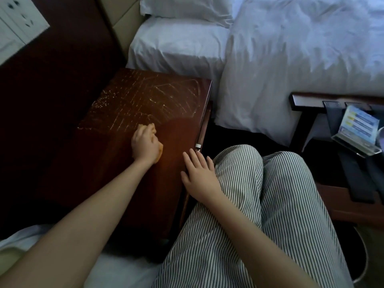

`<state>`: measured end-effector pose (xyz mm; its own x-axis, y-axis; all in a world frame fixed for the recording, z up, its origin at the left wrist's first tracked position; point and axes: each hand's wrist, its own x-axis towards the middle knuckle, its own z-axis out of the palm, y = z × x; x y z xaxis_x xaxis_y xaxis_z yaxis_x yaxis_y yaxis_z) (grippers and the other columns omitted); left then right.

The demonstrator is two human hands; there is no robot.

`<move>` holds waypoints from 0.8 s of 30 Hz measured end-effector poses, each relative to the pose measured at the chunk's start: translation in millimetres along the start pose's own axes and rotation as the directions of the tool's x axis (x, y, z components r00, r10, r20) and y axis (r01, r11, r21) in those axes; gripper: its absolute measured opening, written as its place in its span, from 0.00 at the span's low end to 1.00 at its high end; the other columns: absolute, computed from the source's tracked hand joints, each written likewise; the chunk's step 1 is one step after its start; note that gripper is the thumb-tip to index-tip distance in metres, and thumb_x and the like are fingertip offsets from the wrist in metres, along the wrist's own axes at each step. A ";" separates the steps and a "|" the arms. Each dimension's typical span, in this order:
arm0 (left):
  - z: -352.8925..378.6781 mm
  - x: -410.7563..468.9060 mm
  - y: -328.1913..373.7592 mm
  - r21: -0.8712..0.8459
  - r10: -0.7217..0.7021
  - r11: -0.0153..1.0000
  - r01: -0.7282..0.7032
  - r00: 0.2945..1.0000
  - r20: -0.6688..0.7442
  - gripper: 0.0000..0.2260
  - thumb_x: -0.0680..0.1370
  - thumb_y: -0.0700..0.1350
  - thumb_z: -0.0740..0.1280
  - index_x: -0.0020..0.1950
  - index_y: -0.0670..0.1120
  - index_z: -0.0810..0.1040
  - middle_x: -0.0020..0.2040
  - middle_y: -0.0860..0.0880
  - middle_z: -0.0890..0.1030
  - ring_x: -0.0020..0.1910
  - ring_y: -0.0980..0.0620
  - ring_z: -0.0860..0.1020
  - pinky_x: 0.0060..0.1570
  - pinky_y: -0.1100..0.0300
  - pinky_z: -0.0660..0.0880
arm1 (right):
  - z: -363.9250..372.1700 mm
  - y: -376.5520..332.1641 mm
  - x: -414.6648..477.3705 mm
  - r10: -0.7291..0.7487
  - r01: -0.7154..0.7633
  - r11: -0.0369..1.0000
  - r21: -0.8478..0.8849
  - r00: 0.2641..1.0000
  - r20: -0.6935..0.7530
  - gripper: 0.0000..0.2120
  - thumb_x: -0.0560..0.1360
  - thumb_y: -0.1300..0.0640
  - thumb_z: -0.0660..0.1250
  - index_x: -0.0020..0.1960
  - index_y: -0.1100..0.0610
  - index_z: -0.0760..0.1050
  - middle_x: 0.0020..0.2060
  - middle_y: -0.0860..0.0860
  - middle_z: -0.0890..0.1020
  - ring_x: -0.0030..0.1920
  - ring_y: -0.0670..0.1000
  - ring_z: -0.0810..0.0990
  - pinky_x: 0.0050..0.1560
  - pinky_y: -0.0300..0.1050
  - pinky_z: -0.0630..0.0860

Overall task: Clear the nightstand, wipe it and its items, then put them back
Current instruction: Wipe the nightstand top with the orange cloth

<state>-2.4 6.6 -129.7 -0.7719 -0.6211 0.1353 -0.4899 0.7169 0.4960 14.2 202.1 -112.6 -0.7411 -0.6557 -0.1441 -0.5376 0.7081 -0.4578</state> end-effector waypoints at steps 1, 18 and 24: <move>4.0 -1.8 5.9 -0.005 0.041 0.999 -0.041 0.999 0.025 0.16 0.78 0.38 0.59 0.66 0.44 0.73 0.66 0.45 0.73 0.69 0.46 0.65 0.68 0.53 0.60 | 0.7 -1.8 0.3 -0.004 0.004 1.000 0.000 1.000 -0.009 0.27 0.82 0.50 0.51 0.78 0.54 0.48 0.77 0.52 0.49 0.76 0.52 0.44 0.73 0.51 0.38; -28.7 -9.4 -53.4 -0.001 -0.057 0.998 0.057 0.998 -0.040 0.15 0.79 0.39 0.59 0.64 0.44 0.75 0.67 0.45 0.72 0.70 0.46 0.64 0.69 0.52 0.61 | 8.5 -21.5 14.8 -0.025 0.024 1.000 -0.020 0.998 -0.051 0.27 0.82 0.50 0.51 0.78 0.54 0.48 0.77 0.51 0.49 0.76 0.51 0.43 0.72 0.49 0.36; 3.0 19.3 -16.3 -0.014 0.032 0.999 -0.032 0.999 0.030 0.16 0.78 0.39 0.59 0.65 0.46 0.74 0.66 0.46 0.73 0.68 0.46 0.66 0.68 0.52 0.63 | 13.0 -27.5 21.3 -0.025 0.024 1.000 -0.010 0.996 -0.088 0.31 0.77 0.44 0.39 0.77 0.54 0.50 0.77 0.51 0.51 0.76 0.52 0.44 0.69 0.46 0.32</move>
<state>-10.5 -16.1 -137.8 -0.7990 -0.5880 0.1257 -0.4595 0.7319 0.5032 18.5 165.3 -114.4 -0.7599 -0.6477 -0.0544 -0.5595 0.6944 -0.4525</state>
